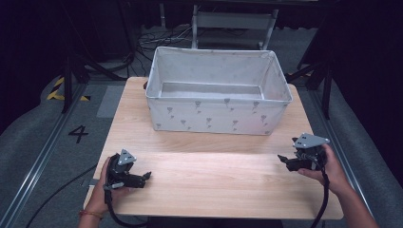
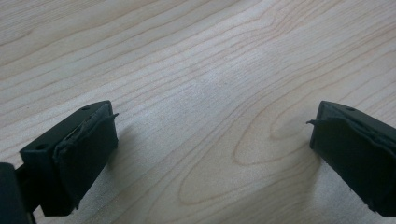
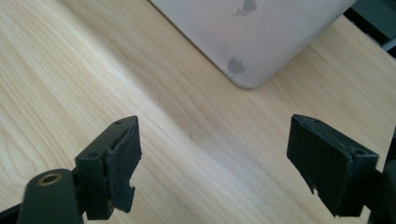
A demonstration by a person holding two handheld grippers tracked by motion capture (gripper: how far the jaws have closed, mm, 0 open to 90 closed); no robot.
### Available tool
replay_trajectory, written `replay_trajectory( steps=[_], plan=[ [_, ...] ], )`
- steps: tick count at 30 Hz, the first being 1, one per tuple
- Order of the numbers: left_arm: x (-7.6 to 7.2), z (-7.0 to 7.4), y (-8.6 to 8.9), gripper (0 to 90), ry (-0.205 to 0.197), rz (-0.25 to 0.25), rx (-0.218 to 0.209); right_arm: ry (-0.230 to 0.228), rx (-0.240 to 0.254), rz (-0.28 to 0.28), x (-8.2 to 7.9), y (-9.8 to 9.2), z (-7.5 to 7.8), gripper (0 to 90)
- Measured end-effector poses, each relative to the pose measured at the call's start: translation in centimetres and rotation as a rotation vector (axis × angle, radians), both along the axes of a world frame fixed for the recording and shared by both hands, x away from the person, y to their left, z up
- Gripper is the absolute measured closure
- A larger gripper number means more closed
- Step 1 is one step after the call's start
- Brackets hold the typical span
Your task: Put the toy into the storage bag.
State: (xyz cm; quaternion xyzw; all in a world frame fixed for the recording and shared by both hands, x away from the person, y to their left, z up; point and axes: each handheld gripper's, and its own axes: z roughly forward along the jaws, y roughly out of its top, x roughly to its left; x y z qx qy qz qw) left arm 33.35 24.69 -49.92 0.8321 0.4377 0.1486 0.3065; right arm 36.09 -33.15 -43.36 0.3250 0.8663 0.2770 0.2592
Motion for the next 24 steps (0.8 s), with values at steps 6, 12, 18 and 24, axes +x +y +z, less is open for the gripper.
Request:
replay_trajectory(
  steps=[6,12,18,24],
  plan=[
    [0.0,0.0,0.0,1.1,0.000,0.000,0.000,0.031,0.045,-0.006,-1.2,-1.4,-2.3,18.6],
    [-0.1,0.0,0.0,1.1,-0.006,0.011,-0.001,0.060,0.126,-0.011,-2.5,-3.0,-4.3,19.0],
    [-0.1,0.0,0.0,1.1,-0.005,0.015,-0.003,0.095,0.213,-0.041,-3.5,-4.5,-6.5,19.3],
    [-0.2,0.0,0.0,1.1,-0.003,0.016,-0.002,0.126,0.268,-0.052,-3.4,-4.8,-7.2,16.8]
  ],
)
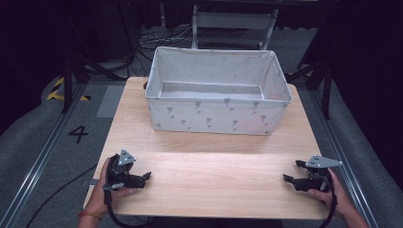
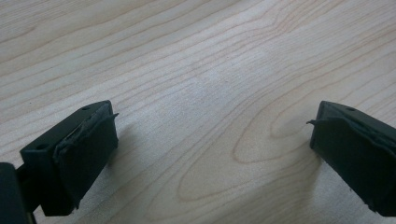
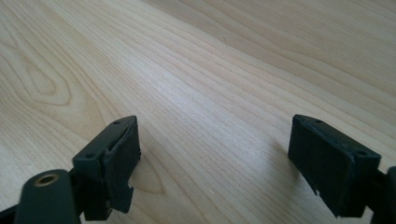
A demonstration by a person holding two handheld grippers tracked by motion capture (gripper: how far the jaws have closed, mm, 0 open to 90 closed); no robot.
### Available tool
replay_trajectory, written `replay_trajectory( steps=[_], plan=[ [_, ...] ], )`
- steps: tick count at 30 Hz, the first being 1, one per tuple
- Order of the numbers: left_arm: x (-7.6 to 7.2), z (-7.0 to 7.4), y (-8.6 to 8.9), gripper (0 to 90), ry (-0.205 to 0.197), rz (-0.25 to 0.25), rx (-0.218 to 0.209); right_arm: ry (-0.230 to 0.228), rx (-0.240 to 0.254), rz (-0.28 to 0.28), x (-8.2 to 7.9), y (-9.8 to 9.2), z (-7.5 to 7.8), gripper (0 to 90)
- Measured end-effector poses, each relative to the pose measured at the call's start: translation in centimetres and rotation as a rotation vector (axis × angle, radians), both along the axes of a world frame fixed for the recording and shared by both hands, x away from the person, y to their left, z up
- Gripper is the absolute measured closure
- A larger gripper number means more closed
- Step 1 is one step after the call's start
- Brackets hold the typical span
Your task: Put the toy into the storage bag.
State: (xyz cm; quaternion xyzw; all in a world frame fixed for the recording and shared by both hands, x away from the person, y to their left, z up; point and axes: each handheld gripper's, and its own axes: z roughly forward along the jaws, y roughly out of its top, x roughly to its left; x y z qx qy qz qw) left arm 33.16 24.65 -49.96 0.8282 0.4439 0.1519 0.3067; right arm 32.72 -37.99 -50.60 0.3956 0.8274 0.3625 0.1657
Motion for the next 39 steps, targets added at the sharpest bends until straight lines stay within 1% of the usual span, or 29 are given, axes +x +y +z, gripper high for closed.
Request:
replay_trajectory(
  steps=[2,30,34,39],
  plan=[
    [0.00,0.00,0.00,1.1,0.000,0.000,0.000,0.013,0.002,-0.007,0.14,-0.06,-0.02,15.6],
    [0.01,0.00,0.00,1.1,0.001,0.000,0.000,0.012,0.003,-0.006,0.14,-0.04,-0.04,15.3],
    [0.05,0.04,0.04,1.0,0.004,-0.004,0.003,0.014,0.000,-0.012,0.17,-0.03,-0.04,14.0],
    [0.05,-0.02,-0.02,0.6,-0.001,0.002,0.000,0.014,0.000,-0.012,0.17,-0.04,-0.04,14.0]
  ],
)
